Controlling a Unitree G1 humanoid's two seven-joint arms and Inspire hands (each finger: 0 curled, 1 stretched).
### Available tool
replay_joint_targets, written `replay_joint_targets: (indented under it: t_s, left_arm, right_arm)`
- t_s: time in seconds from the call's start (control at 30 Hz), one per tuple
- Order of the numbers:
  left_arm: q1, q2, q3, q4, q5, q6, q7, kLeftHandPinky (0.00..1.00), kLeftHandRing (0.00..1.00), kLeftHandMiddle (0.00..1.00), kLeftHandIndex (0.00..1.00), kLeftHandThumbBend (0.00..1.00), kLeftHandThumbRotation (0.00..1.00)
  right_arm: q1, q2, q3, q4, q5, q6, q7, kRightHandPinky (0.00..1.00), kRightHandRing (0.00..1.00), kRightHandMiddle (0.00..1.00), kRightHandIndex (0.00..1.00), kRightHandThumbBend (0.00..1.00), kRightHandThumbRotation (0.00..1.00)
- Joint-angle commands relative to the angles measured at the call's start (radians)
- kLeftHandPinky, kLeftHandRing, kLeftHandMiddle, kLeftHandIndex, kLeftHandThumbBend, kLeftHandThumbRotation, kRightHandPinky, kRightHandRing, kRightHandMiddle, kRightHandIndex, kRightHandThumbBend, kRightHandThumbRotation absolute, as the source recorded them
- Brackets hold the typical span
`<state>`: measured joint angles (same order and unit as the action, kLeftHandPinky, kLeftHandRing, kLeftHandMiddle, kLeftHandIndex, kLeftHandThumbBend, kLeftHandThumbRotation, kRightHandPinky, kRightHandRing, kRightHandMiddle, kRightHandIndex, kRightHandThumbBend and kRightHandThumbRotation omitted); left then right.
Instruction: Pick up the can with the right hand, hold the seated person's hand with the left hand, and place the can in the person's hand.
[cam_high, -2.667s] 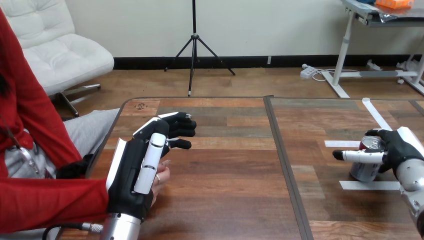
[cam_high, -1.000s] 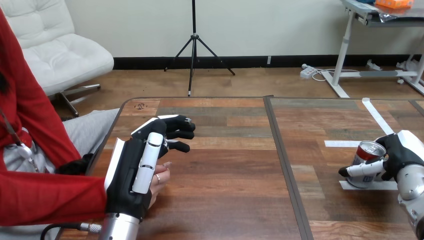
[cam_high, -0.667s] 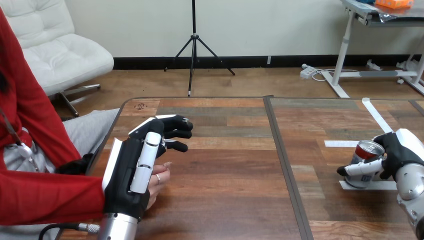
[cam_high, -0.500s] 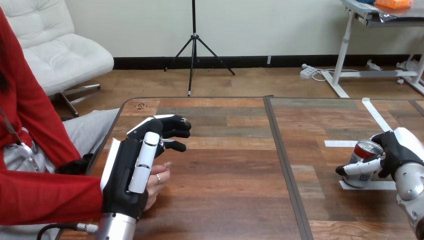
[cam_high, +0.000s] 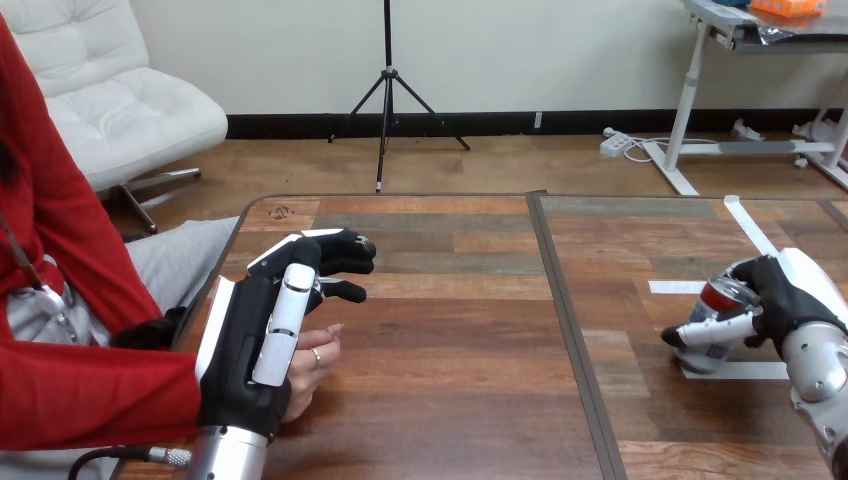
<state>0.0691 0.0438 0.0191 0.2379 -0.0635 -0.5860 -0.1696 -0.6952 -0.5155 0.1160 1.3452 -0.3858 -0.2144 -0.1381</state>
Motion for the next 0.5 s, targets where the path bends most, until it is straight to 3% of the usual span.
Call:
replay_joint_targets:
  t_s: [0.0, 0.27, 0.47]
  left_arm:
    - [-0.063, 0.02, 0.015, -0.045, 0.023, -0.013, 0.018, 0.55, 0.65, 0.64, 0.58, 0.47, 0.95]
    - [-0.078, 0.054, 0.032, -0.029, 0.054, -0.046, 0.034, 0.55, 0.64, 0.64, 0.58, 0.43, 0.92]
    - [-0.092, 0.082, 0.056, -0.014, 0.164, -0.094, 0.117, 0.52, 0.62, 0.63, 0.57, 0.41, 0.81]
  right_arm:
    - [-0.063, -0.006, -0.001, -0.053, 0.009, -0.063, -0.007, 0.37, 0.4, 0.45, 0.43, 0.88, 0.0]
    - [-0.073, -0.011, -0.003, -0.073, 0.013, -0.114, 0.01, 0.37, 0.4, 0.45, 0.44, 0.86, 0.0]
    - [-0.08, -0.014, 0.004, -0.091, 0.005, -0.141, 0.004, 0.38, 0.41, 0.46, 0.45, 0.87, 0.0]
